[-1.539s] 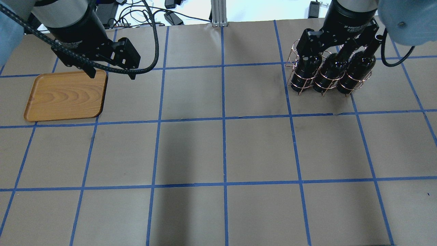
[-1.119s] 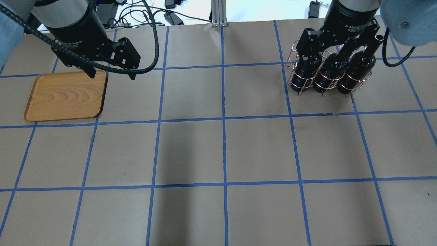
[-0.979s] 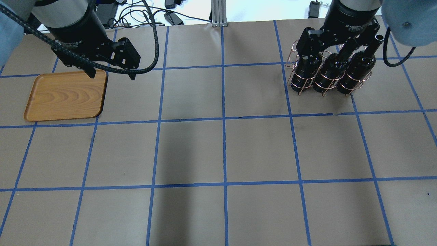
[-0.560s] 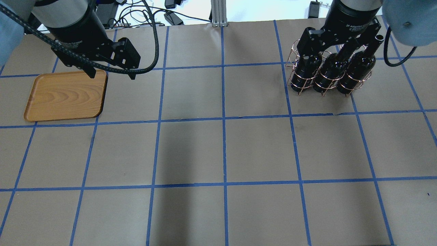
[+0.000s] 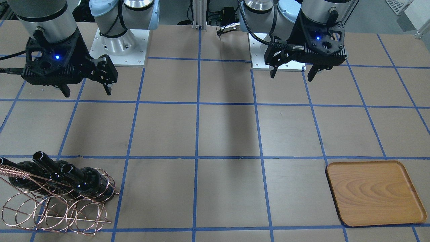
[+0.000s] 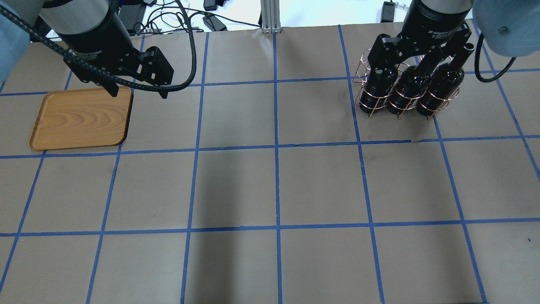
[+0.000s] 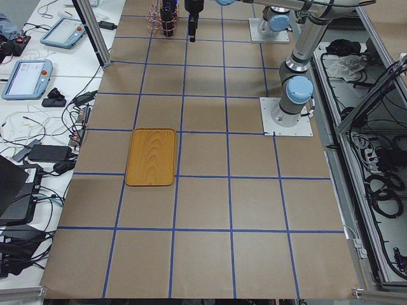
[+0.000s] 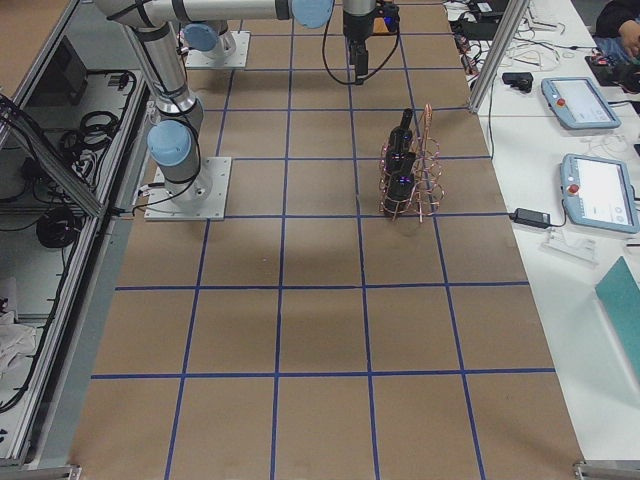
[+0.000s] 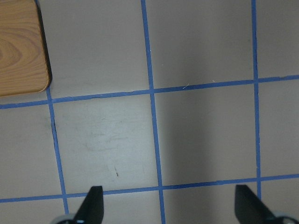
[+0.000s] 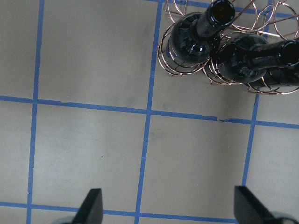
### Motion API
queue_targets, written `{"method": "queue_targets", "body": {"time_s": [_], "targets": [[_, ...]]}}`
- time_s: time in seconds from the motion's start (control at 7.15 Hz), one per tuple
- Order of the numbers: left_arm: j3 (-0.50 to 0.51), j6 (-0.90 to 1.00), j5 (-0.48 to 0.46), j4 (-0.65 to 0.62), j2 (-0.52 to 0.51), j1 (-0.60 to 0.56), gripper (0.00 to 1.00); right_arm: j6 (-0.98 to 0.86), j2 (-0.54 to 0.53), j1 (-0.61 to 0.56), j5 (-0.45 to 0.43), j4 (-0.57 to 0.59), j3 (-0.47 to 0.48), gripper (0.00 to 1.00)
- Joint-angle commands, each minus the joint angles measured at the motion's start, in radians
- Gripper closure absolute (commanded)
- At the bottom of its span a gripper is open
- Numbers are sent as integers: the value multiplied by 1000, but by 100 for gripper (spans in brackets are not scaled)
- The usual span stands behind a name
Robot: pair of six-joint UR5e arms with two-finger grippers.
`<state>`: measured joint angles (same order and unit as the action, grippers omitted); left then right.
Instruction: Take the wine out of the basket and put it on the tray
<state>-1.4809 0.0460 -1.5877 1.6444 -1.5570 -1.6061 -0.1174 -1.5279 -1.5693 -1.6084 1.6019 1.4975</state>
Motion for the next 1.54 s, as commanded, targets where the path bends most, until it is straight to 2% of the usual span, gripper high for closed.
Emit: {"method": "queue_targets", "body": {"time_s": [0.0, 0.84, 1.4], "targets": [[-1, 0, -2, 0, 0, 0, 0, -2, 0, 0, -2, 0, 1, 0], [-12, -2, 2, -6, 3, 0, 0, -8, 0, 6, -7, 16, 0, 0], [-12, 0, 0, -6, 3, 0, 0, -158, 12, 139, 16, 82, 3, 0]]}}
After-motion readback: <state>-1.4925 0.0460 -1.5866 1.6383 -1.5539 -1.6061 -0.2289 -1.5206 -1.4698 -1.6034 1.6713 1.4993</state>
